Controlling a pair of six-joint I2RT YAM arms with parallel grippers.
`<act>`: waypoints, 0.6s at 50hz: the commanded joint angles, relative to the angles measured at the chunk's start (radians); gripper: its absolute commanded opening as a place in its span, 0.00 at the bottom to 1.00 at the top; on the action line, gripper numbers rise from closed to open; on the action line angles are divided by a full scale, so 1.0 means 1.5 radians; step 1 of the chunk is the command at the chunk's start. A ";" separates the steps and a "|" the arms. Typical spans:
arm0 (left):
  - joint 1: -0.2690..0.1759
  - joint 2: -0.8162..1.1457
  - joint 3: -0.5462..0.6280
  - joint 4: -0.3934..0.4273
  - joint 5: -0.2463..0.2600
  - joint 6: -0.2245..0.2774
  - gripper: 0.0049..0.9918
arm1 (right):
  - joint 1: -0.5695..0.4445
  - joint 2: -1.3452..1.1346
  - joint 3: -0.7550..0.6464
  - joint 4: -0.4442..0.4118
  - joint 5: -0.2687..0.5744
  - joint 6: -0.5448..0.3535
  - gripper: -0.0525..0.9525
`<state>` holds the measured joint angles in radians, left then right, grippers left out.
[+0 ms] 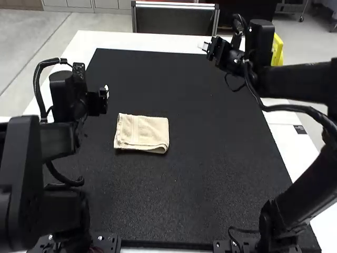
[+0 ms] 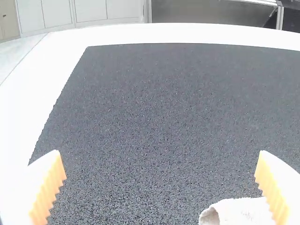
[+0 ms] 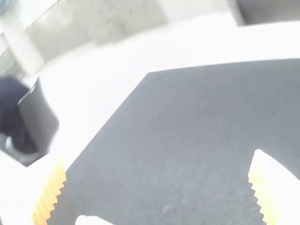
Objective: Fold the towel.
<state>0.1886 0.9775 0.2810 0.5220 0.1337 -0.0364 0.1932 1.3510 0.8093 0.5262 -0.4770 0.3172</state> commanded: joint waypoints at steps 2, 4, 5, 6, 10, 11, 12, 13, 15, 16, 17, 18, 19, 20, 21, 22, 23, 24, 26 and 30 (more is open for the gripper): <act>-0.066 -0.064 -0.037 0.021 -0.127 -0.005 0.97 | -0.048 -0.122 -0.124 0.077 0.099 -0.049 0.96; -0.084 -0.082 -0.049 0.030 -0.141 -0.005 0.97 | -0.061 -0.155 -0.159 0.101 0.111 -0.055 0.96; -0.091 -0.092 -0.055 0.033 -0.146 -0.005 0.97 | -0.068 -0.170 -0.175 0.110 0.113 -0.061 0.96; -0.098 -0.104 -0.063 0.038 -0.152 -0.005 0.97 | -0.076 -0.187 -0.194 0.117 0.118 -0.065 0.96; -0.121 -0.151 -0.086 0.048 -0.169 -0.005 0.97 | -0.106 -0.245 -0.250 0.129 0.126 -0.075 0.96; -0.124 -0.163 -0.090 0.047 -0.172 -0.005 0.97 | -0.116 -0.259 -0.261 0.129 0.125 -0.076 0.96; -0.129 -0.177 -0.095 0.047 -0.178 -0.005 0.97 | -0.124 -0.272 -0.272 0.129 0.125 -0.077 0.96; -0.132 -0.199 -0.101 0.046 -0.183 -0.005 0.97 | -0.136 -0.288 -0.287 0.129 0.121 -0.079 0.96; -0.135 -0.225 -0.109 0.043 -0.187 -0.005 0.97 | -0.151 -0.311 -0.304 0.129 0.112 -0.079 0.96; -0.136 -0.240 -0.113 0.041 -0.189 -0.005 0.97 | -0.159 -0.322 -0.311 0.129 0.106 -0.079 0.96; -0.136 -0.258 -0.119 0.039 -0.190 -0.005 0.97 | -0.171 -0.336 -0.321 0.128 0.101 -0.079 0.96; -0.136 -0.273 -0.123 0.038 -0.190 -0.005 0.97 | -0.179 -0.348 -0.328 0.126 0.097 -0.079 0.96; -0.136 -0.289 -0.127 0.034 -0.191 -0.005 0.97 | -0.186 -0.357 -0.334 0.124 0.091 -0.077 0.96; -0.136 -0.304 -0.132 0.031 -0.191 -0.005 0.97 | -0.193 -0.368 -0.340 0.122 0.088 -0.077 0.96; -0.135 -0.326 -0.138 0.024 -0.194 -0.004 0.97 | -0.202 -0.382 -0.348 0.121 0.087 -0.077 0.96; -0.135 -0.345 -0.143 0.020 -0.198 -0.004 0.97 | -0.210 -0.392 -0.354 0.120 0.086 -0.077 0.96; -0.135 -0.362 -0.148 0.015 -0.202 -0.002 0.97 | -0.216 -0.404 -0.360 0.118 0.085 -0.077 0.96; -0.135 -0.383 -0.154 0.010 -0.207 0.001 0.97 | -0.223 -0.416 -0.365 0.114 0.082 -0.077 0.96; -0.135 -0.428 -0.165 -0.009 -0.218 0.007 0.97 | -0.236 -0.441 -0.377 0.110 0.075 -0.077 0.96; -0.134 -0.533 -0.186 -0.058 -0.227 0.031 0.97 | -0.263 -0.493 -0.396 0.104 0.067 -0.079 0.96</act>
<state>-0.0078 0.3172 0.0288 0.4698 -0.1585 -0.0280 -0.1505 0.7044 0.2352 0.6804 -0.3439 0.2146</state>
